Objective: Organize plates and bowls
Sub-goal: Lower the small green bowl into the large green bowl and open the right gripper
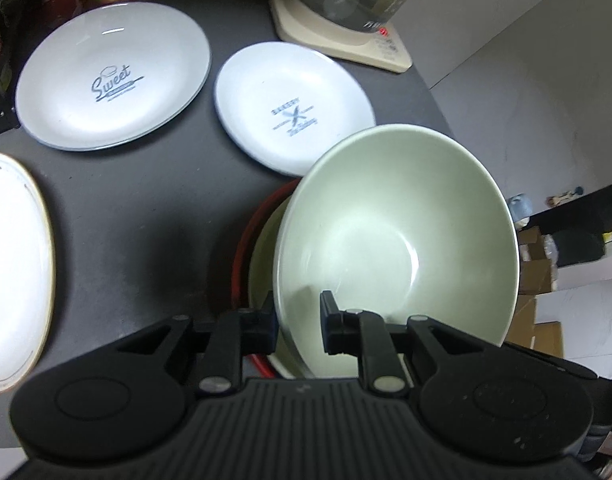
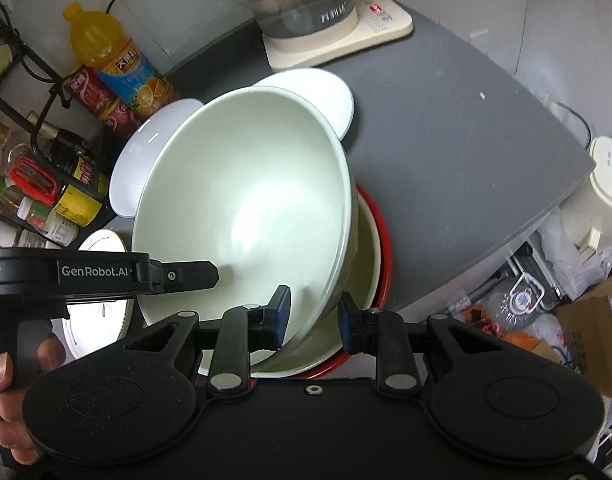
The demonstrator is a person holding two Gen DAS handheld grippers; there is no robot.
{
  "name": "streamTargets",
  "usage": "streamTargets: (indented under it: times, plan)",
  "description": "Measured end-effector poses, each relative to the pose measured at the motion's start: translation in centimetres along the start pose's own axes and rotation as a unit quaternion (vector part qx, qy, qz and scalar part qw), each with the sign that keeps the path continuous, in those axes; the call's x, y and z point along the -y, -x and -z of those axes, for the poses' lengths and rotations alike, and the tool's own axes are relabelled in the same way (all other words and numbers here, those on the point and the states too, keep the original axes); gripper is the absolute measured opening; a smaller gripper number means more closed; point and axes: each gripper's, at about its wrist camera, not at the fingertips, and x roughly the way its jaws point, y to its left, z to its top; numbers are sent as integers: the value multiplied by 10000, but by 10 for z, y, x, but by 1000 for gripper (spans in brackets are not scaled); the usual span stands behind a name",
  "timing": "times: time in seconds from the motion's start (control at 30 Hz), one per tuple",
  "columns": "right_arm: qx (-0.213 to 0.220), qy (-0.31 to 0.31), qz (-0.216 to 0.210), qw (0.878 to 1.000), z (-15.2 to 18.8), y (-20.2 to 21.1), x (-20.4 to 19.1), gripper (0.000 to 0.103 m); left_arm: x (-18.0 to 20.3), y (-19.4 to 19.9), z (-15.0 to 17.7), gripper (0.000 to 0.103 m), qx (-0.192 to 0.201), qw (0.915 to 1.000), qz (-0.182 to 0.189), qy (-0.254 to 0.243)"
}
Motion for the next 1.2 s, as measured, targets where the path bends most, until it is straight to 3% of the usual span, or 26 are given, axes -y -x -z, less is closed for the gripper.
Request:
streamTargets:
  times: [0.3, 0.43, 0.57, 0.7, 0.8, 1.07, 1.2]
  plan:
    - [-73, -295, 27, 9995, -2, -7, 6, 24, -10, 10, -6, 19, -82, 9996, 131, 232]
    - [-59, -187, 110, 9997, -2, -6, 4, 24, -13, 28, -10, 33, 234, 9995, -98, 173]
    - [-117, -154, 74, 9998, -5, -8, 4, 24, -21, 33, -17, 34, 341, 9986, -230, 336]
    - [-175, 45, 61, 9998, -8, -2, -1, 36, -22, 37, -22, 38, 448, 9981, -237, 360]
    - [-103, 169, 136, 9997, -9, 9, 0, 45, -25, 42, -23, 49, 587, 9969, -352, 388]
    - [252, 154, 144, 9995, -28, 33, 13, 52, -35, 49, -29, 59, 797, 9932, -582, 621]
    - [473, 374, 66, 9982, -44, 38, 5, 70, -41, 55, -30, 60, 893, 9901, -712, 822]
